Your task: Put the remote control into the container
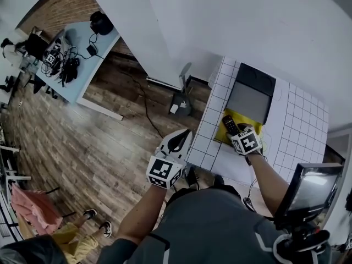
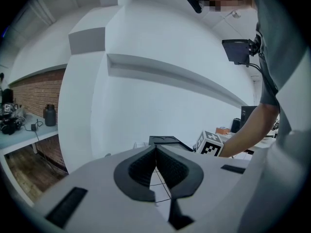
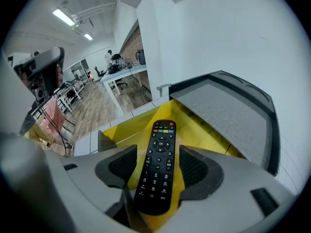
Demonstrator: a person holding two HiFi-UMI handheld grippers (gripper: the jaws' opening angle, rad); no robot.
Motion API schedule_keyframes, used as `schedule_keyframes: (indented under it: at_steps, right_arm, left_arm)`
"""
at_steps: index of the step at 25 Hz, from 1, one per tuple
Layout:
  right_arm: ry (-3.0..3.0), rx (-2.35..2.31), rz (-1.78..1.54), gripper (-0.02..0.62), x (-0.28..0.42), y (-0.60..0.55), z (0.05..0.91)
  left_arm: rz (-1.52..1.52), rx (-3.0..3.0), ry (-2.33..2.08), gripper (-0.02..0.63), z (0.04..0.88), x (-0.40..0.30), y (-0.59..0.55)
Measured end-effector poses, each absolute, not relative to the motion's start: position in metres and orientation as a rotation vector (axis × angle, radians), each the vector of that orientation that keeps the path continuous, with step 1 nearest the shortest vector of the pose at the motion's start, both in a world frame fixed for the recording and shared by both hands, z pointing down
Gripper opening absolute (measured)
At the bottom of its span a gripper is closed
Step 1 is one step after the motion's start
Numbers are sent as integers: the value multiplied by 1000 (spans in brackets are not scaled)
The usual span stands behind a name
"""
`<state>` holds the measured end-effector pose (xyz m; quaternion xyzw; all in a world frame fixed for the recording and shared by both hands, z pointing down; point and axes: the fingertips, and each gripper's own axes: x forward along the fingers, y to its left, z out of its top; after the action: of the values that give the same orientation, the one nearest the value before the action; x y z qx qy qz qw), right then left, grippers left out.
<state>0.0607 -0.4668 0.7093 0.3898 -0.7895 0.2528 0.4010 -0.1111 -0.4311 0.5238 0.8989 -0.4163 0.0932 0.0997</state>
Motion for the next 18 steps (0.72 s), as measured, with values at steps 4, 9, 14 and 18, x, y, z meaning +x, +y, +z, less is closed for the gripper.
schedule_keyframes:
  at_steps: [4,9,14,18]
  right_arm:
    - [-2056,1037,602,258,65,-465,687]
    - [-2174,1112,520,256,71,-468,628]
    - [-2340,1241,443,252,77,-467,556]
    - [-2441,1280,412,167,84,-456,517]
  left_arm:
    - [250,2665,-1257,9,512,-111,-426]
    - [183,2685,-1301,9,487,-106,-419]
    - [144,2729,-1292,9,466,-89,-404]
    - [141,2731,-1326,11,457,-75,-393]
